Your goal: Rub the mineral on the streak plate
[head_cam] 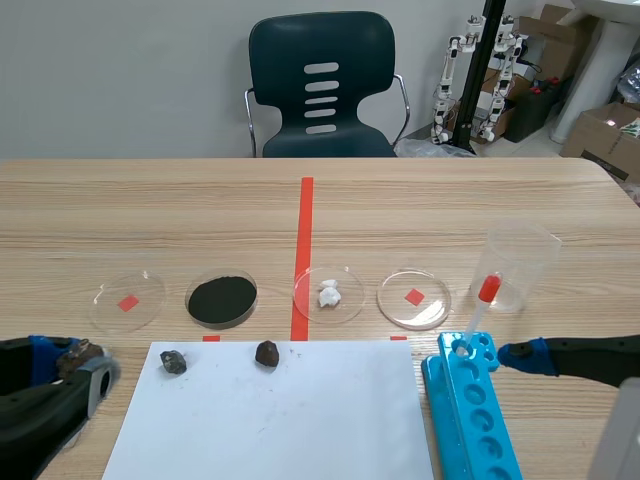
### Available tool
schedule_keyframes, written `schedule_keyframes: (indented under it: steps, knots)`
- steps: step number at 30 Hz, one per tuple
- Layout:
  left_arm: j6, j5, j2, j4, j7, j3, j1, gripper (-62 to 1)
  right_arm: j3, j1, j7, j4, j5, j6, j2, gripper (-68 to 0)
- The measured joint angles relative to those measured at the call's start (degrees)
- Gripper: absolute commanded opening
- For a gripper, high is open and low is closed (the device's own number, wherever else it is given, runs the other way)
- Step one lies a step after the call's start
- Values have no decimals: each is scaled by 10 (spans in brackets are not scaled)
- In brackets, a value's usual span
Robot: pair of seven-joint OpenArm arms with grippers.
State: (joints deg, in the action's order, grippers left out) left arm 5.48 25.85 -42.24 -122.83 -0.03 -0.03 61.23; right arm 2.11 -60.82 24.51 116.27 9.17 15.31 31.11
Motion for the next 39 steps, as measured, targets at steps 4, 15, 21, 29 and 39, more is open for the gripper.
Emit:
schedule_keyframes:
  steps: [4, 15, 21, 29, 39]
  knots:
    - [-41, -9, 0, -24, 10, 0, -3, -479, 0, 0, 0, 0, 0, 0, 0, -106]
    - [-40, -18, 0, -57, 6, 0, -11, -479, 0, 0, 0, 0, 0, 0, 0, -106]
    - [-40, -18, 0, -57, 8, 0, -11, -479, 0, 0, 0, 0, 0, 0, 0, -106]
    - [-40, -18, 0, -57, 10, 0, -11, -479, 0, 0, 0, 0, 0, 0, 0, -106]
    - [-40, -18, 0, -57, 10, 0, -11, -479, 0, 0, 0, 0, 0, 0, 0, -106]
